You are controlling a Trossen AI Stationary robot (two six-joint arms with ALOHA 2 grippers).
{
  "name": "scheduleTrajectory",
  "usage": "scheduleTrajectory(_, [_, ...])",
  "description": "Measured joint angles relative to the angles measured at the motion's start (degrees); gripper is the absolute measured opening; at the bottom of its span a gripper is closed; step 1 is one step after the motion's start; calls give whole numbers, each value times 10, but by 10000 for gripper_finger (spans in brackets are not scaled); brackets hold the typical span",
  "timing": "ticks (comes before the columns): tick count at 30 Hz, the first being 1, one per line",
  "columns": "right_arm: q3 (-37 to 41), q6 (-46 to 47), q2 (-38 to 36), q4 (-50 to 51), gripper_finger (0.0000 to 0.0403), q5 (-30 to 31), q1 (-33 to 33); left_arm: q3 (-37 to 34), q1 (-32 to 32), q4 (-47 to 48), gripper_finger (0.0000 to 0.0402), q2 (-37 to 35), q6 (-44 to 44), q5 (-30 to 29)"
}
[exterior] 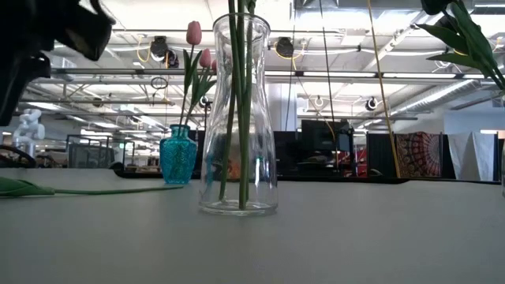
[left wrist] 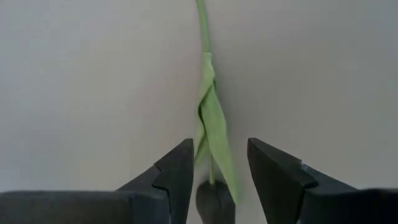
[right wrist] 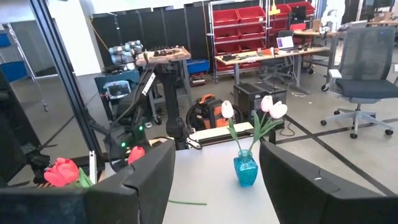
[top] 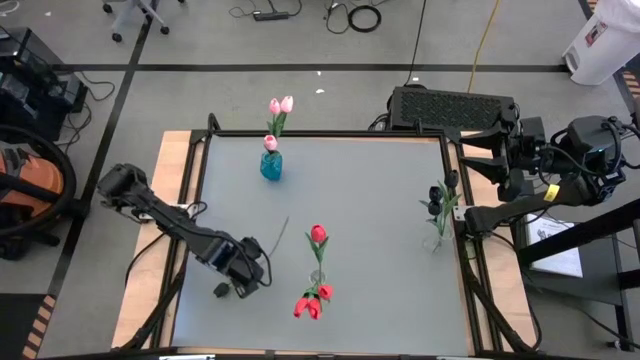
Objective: Sort flowers into vase by color
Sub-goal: Put the black flower into the right transparent vase
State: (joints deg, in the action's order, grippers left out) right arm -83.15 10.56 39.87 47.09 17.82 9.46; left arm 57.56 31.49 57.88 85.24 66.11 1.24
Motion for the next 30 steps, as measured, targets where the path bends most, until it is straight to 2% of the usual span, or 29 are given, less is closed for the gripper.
scheduleTrajectory(4, [0,-9,0,0,226,0,0,0,0,0,157,29,25,-3])
scheduleTrajectory(30, [0,-9,0,0,226,0,0,0,-1,-20,157,142,25,-3])
